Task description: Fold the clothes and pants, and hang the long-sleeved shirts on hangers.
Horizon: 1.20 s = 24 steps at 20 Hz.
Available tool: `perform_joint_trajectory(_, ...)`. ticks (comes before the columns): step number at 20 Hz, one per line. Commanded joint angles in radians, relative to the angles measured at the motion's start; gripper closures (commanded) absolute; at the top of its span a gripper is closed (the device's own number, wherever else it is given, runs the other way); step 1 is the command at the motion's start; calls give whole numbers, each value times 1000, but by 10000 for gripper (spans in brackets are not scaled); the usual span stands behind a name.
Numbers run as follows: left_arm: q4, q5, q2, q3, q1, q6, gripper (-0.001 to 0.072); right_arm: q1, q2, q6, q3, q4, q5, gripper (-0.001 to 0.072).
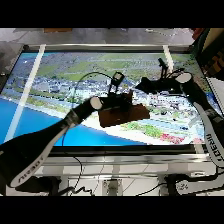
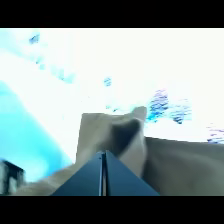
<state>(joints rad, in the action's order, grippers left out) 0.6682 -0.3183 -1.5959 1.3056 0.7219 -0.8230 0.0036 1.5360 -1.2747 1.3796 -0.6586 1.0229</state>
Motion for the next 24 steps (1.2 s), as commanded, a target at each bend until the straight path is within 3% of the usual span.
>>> perform_joint_trajectory(1, 5, 315, -65, 0, 154, 1, -13, -76, -46, 0, 1, -93, 38, 695)
perform_joint_trajectory(6, 93, 253, -45, 0, 171, 2, 2, -85, -45, 0, 1, -325, 33, 695)
perform_joint_trajectory(9, 176, 206, 10, 0, 130, 1, 2, -86, -42, -2, -1, -553, 31, 696)
perform_joint_trajectory(11, 196, 171, 53, 0, 87, 1, 3, -109, -26, -24, -1, -618, 35, 697)
perform_joint_trajectory(14, 196, 124, 102, 0, 26, 1, 4, -182, 37, -15, -2, -560, 155, 698)
perform_joint_trajectory(17, 196, 76, 123, 0, -17, 1, 6, -217, 109, 292, -3, -335, 494, 697)
perform_joint_trajectory(19, 196, 58, 123, 0, -28, 1, 7, -214, 128, 322, -3, -240, 499, 695)
perform_joint_trajectory(20, 196, 58, 123, 0, -28, 1, 7, -208, 128, 321, -3, -227, 465, 631)
perform_joint_trajectory(21, 196, 58, 123, 0, -28, 1, 7, -197, 129, 319, -3, -229, 433, 391)
perform_joint_trajectory(22, 196, 58, 123, 0, -27, 0, 7, -179, 129, 319, -3, -237, 414, 219)
perform_joint_trajectory(24, 196, 58, 123, 0, -26, 1, 8, -133, 129, 328, -3, -274, 395, 178)
